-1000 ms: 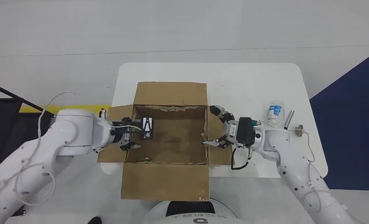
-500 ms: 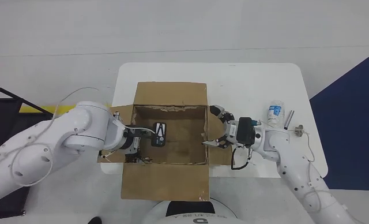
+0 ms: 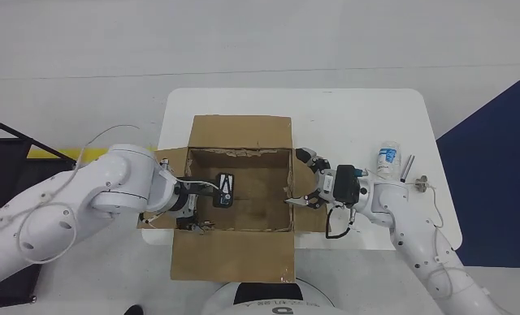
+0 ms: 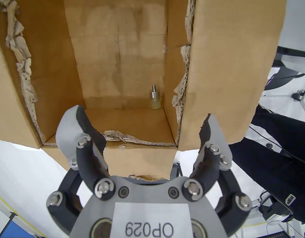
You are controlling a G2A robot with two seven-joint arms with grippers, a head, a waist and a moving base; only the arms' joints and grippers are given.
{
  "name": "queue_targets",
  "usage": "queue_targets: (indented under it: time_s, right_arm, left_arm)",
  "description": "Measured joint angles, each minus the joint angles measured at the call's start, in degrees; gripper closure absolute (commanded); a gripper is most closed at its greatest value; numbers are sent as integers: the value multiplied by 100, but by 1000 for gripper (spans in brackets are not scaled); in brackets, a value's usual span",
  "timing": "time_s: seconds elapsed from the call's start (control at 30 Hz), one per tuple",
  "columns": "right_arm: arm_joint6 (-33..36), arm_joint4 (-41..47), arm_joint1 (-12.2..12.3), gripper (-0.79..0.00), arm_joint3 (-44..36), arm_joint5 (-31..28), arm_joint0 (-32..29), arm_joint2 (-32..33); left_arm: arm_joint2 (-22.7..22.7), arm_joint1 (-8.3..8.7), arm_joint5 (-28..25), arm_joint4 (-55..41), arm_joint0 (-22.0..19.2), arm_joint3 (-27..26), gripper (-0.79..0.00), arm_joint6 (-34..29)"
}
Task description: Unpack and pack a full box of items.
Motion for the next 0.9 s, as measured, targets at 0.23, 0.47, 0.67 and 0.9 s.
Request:
queue_targets:
  time_s: [0.23, 0.47, 0.67, 0.9]
  right_arm:
    - [0, 0, 0, -785, 0, 0, 0, 0]
    - [0, 0, 0, -785, 0, 0, 0, 0]
    - [0, 0, 0, -785, 0, 0, 0, 0]
    - [0, 0, 0, -785, 0, 0, 0, 0]
  left_arm:
    - [-29, 12, 461, 340, -14, 19, -785, -414]
    - [1016, -72, 93, 249, -676, 241, -785, -99]
    - [1863, -454, 196, 214, -1443, 536, -785, -200]
    - [1827, -805, 89, 195, -1576, 859, -733, -91]
